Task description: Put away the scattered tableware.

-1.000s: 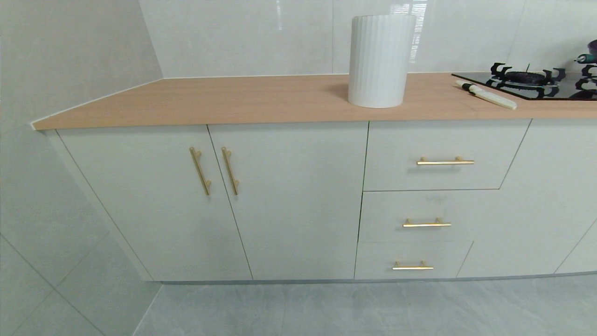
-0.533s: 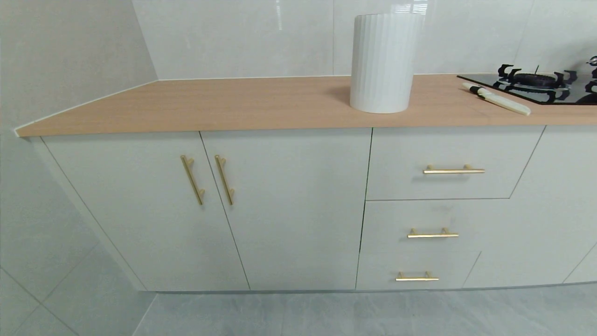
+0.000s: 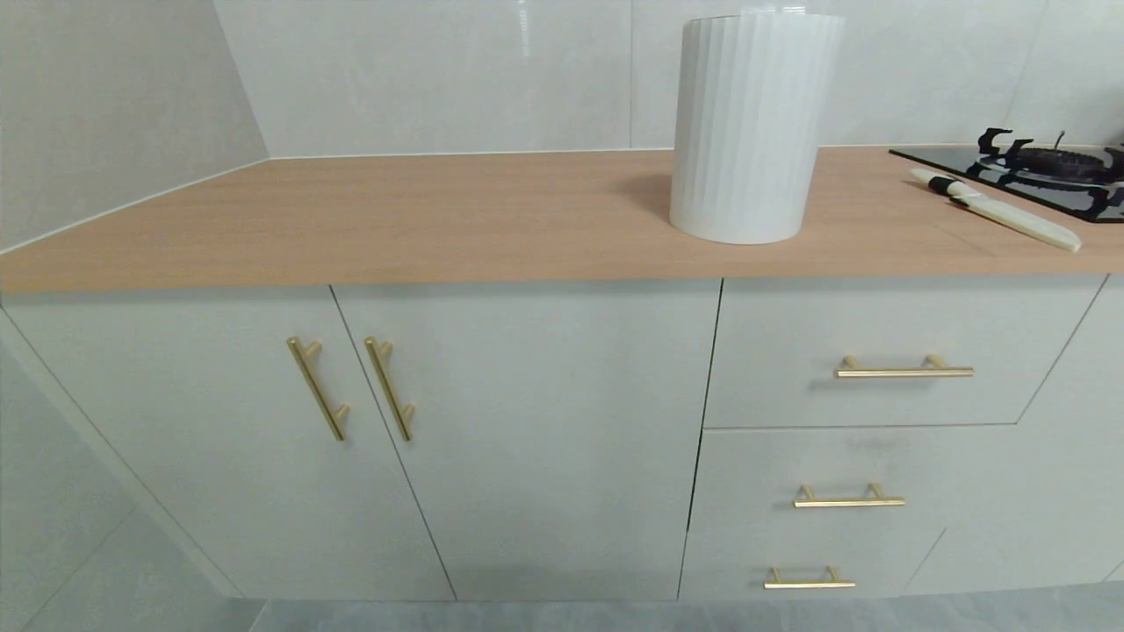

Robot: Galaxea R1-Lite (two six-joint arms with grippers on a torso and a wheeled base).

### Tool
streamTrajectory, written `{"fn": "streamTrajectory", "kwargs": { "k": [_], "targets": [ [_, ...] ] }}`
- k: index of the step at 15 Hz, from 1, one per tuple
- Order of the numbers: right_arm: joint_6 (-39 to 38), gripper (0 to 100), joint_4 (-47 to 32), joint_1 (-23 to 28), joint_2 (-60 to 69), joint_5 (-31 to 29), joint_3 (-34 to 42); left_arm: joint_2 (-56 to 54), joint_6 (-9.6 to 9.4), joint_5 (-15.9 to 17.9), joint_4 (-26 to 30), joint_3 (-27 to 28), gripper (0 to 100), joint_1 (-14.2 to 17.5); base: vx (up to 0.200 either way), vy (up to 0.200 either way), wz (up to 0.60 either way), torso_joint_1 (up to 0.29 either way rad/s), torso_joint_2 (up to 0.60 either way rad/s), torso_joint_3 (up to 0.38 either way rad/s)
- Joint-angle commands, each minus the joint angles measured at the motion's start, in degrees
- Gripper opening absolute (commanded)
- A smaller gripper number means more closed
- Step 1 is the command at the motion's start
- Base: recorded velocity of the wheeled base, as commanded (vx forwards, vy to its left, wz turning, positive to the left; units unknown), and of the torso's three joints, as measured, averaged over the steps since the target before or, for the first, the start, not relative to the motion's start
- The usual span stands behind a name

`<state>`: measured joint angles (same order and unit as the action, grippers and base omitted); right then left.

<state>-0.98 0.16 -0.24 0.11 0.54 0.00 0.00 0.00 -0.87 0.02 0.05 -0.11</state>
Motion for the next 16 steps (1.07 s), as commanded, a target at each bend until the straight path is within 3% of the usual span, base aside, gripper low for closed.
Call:
{"fn": "streamTrajectory", "kwargs": {
  "k": [1, 8, 16],
  "targets": [
    [0.01, 100, 0.02, -0.02, -0.11, 0.08, 0.0, 0.09, 0.0, -0.01, -0.02, 0.04, 100, 0.02, 0.2, 0.0, 0.0, -0.002, 0.0, 0.002],
    [0.01, 100, 0.02, -0.02, -0.11, -0.01, 0.0, 0.09, 0.0, -0.01, -0.02, 0.04, 100, 0.02, 0.029, 0.0, 0.0, 0.0, 0.0, 0.001],
    [0.01, 100, 0.02, -0.02, -0.11, -0.01, 0.0, 0.09, 0.0, -0.01, -0.02, -0.05, 100, 0.02, 0.0, -0.2, 0.0, 0.005, 0.0, 0.005]
  ]
}}
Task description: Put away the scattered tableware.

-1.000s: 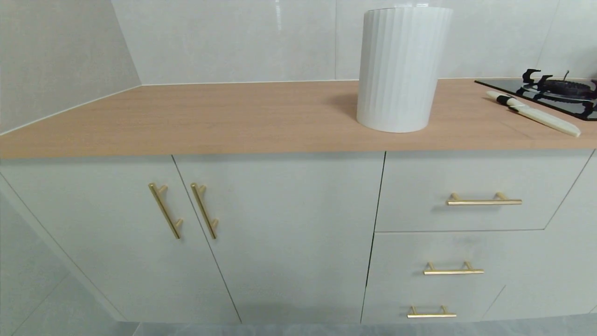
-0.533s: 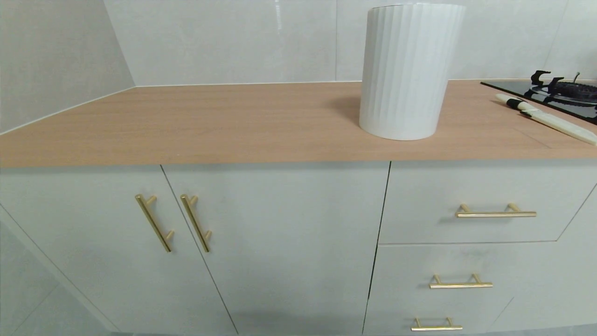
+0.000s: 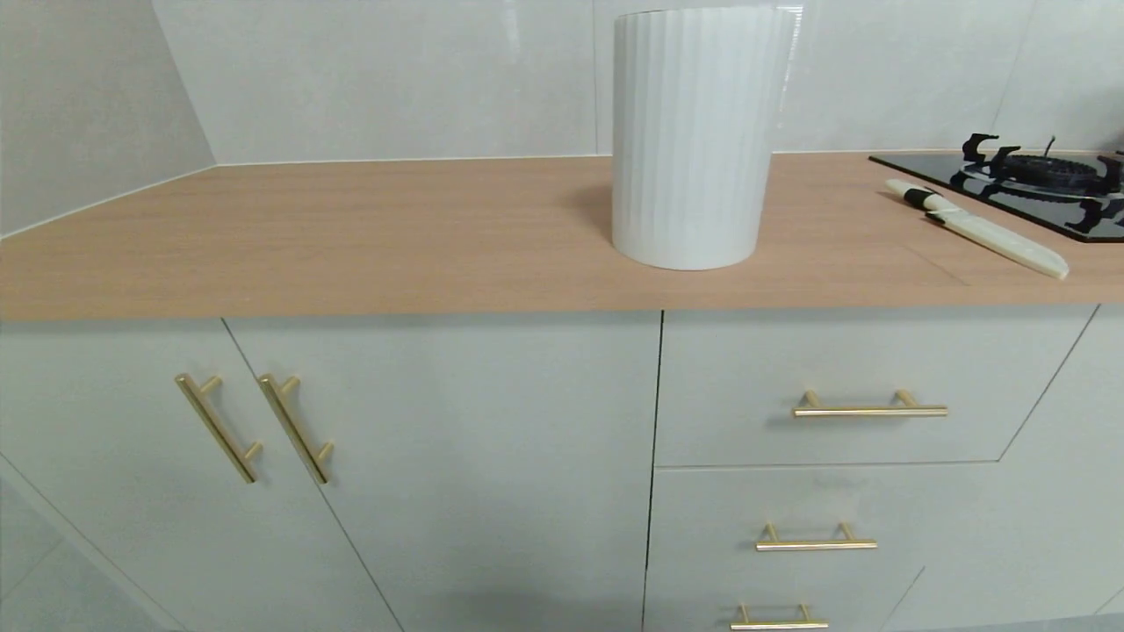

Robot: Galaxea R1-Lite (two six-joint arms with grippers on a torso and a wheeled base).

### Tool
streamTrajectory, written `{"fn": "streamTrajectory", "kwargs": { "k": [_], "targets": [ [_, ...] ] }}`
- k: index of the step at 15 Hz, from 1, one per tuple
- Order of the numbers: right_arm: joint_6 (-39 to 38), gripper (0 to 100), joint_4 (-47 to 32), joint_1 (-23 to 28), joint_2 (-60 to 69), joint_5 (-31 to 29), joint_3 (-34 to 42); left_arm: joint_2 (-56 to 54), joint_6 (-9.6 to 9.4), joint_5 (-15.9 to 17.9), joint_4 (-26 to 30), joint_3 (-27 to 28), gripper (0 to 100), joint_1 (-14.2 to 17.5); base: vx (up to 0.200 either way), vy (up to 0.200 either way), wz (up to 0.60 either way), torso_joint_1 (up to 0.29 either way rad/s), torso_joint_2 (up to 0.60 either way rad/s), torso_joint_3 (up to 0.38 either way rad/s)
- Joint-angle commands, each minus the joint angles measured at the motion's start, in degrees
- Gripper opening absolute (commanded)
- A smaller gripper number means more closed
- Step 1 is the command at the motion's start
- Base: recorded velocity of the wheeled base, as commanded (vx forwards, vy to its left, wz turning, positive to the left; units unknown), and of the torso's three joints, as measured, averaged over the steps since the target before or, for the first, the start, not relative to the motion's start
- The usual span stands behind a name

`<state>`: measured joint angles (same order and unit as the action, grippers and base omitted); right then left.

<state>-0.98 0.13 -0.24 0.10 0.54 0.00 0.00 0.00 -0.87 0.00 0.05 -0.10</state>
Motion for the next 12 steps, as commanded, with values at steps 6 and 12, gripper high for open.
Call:
{"fn": "streamTrajectory", "kwargs": {
  "k": [6, 12],
  "targets": [
    [0.1, 100, -0.05, -0.02, -0.1, 0.17, 0.0, 0.09, 0.09, -0.01, 0.0, 0.04, 100, 0.01, 0.0, -0.067, 0.0, 0.001, 0.0, 0.002],
    [0.01, 100, 0.04, -0.02, -0.1, 0.17, 0.0, 0.09, 0.18, -0.1, 0.0, 0.04, 100, 0.01, 0.0, 0.0, 0.0, 0.0, 0.0, 0.0]
  ]
}}
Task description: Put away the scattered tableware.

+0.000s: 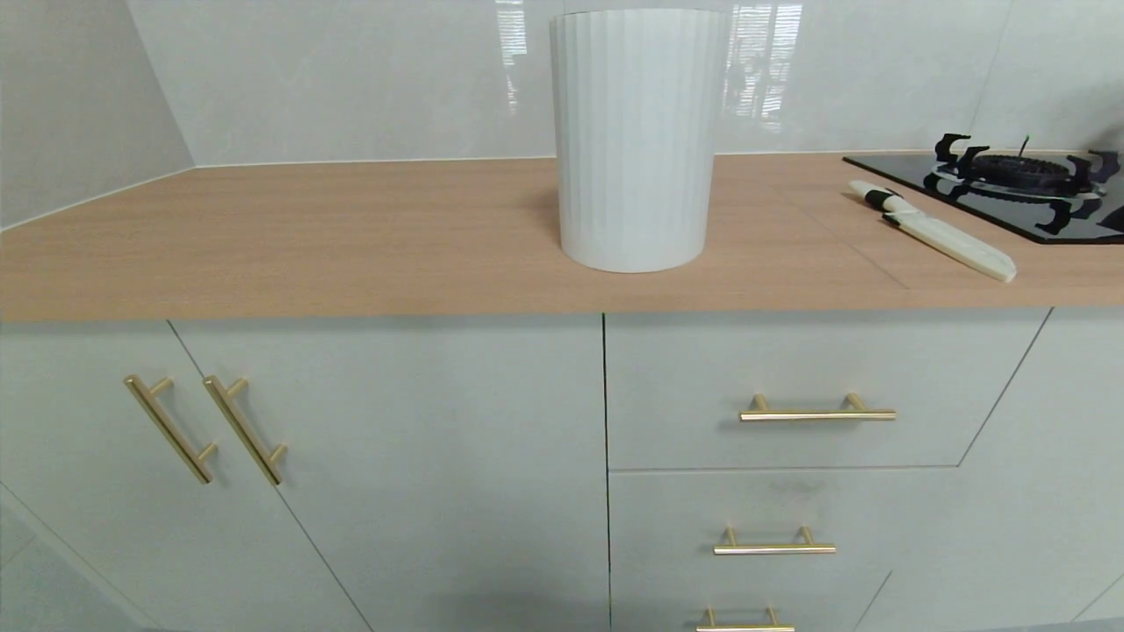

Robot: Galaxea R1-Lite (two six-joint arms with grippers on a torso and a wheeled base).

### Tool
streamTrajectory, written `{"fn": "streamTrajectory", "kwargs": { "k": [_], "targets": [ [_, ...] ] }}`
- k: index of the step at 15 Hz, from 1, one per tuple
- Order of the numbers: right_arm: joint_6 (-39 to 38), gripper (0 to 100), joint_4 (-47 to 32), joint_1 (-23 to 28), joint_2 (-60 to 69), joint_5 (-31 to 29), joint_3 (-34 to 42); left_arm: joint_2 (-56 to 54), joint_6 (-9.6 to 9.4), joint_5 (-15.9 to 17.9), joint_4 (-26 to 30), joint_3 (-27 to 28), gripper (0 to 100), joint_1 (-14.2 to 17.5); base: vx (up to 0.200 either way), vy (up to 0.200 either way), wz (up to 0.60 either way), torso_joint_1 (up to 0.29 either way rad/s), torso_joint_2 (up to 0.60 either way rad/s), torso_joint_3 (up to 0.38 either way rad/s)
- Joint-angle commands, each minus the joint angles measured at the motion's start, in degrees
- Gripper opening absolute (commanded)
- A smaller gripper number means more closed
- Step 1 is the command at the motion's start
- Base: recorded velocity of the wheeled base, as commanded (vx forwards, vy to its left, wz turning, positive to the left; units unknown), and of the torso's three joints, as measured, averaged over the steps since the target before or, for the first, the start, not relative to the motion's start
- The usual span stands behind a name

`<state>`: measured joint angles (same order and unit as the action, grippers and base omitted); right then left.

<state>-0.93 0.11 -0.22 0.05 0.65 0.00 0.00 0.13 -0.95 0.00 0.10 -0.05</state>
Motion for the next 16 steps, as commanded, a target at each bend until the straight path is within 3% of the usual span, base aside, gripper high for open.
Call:
{"fn": "streamTrajectory", "kwargs": {
  "k": [1, 4, 7, 16],
  "targets": [
    [-0.04, 100, -0.02, -0.04, -0.05, -0.03, 0.0, 0.09, 0.04, 0.07, 0.0, -0.1, 100, -0.04, 0.0, 0.0, 0.0, 0.0, 0.0, 0.0],
    [-0.04, 100, -0.02, -0.04, -0.05, -0.03, 0.0, 0.09, 0.04, -0.02, 0.0, -0.01, 100, -0.04, 0.0, 0.0, 0.0, 0.001, -0.06, -0.063],
    [-0.04, 100, 0.07, -0.04, -0.05, -0.03, 0.0, 0.09, 0.04, -0.02, 0.0, -0.01, 100, -0.04, 0.0, 0.0, 0.0, 0.03, -0.23, -0.321],
    [-0.13, 100, -0.02, -0.04, -0.05, -0.03, 0.0, 0.09, 0.13, -0.02, 0.0, -0.01, 100, -0.04, 0.0, 0.0, 0.0, 0.112, -0.49, -0.334]
  ]
}}
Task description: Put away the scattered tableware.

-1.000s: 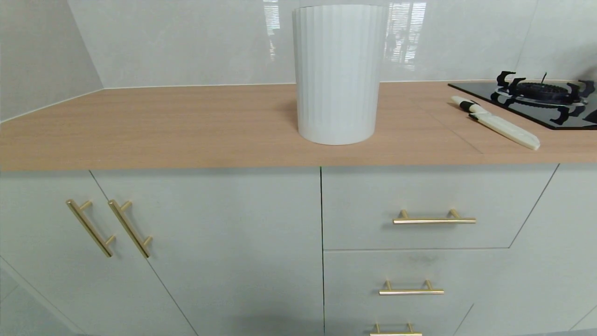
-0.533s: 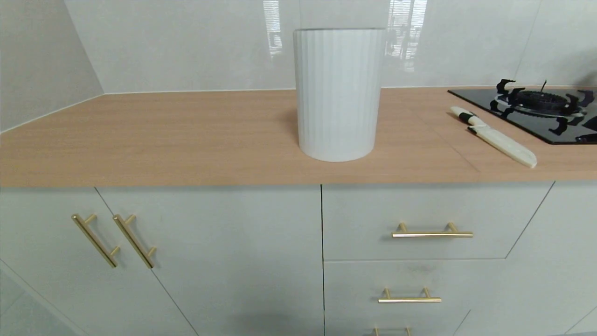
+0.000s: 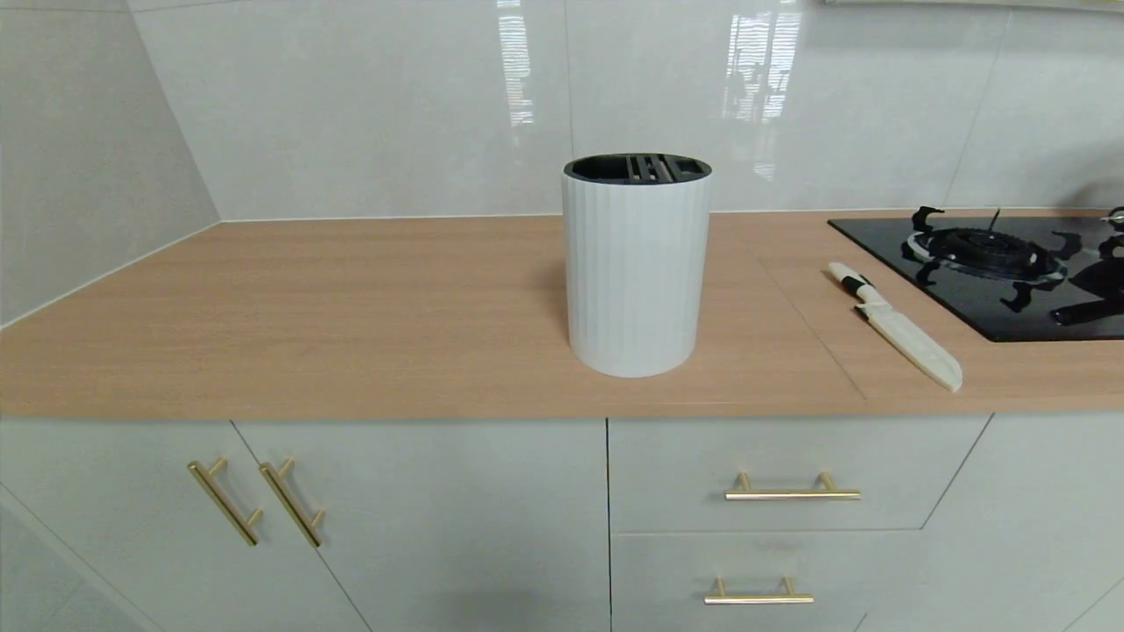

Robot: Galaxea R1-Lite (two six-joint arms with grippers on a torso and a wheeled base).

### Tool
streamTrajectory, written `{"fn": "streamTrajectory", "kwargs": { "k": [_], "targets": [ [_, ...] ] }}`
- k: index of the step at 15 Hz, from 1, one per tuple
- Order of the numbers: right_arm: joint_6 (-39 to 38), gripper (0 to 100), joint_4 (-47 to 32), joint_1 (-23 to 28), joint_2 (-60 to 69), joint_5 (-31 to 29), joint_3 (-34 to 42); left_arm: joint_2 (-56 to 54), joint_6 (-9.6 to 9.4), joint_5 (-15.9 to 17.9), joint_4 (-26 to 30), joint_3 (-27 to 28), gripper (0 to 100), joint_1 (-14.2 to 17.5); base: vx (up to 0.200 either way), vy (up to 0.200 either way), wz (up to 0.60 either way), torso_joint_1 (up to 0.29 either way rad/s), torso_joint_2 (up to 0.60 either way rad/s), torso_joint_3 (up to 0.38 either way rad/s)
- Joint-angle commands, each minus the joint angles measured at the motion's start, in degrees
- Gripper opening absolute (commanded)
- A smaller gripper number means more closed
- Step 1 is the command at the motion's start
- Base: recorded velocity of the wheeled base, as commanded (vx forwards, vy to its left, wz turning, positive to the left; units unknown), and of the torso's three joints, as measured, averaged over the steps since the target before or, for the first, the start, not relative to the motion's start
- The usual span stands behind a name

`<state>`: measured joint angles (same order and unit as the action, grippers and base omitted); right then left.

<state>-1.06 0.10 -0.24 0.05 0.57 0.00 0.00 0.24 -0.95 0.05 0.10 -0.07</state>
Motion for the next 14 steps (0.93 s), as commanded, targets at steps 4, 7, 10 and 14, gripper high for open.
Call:
{"fn": "streamTrajectory", "kwargs": {
  "k": [4, 7, 10, 14],
  "targets": [
    [-0.08, 100, -0.01, -0.02, -0.05, -0.05, 0.0, 0.09, 0.02, -0.02, -0.05, -0.01, 100, -0.01, 0.0, 0.0, 0.0, 0.168, -0.48, -0.309],
    [-0.08, 100, 0.08, -0.02, -0.05, -0.05, 0.0, 0.09, 0.02, -0.02, -0.05, -0.01, 100, -0.01, 0.0, 0.0, 0.0, 0.181, -0.5, -0.313],
    [-0.08, 100, -0.01, -0.02, -0.05, -0.05, 0.0, 0.09, 0.02, -0.02, -0.05, -0.01, 100, -0.01, 0.0, 0.0, 0.0, 0.207, -0.51, -0.305],
    [-0.08, 100, 0.08, -0.02, -0.05, -0.05, 0.0, 0.09, 0.02, -0.02, -0.05, -0.01, 100, -0.01, 0.0, 0.0, 0.0, 0.223, -0.53, -0.31]
  ]
}}
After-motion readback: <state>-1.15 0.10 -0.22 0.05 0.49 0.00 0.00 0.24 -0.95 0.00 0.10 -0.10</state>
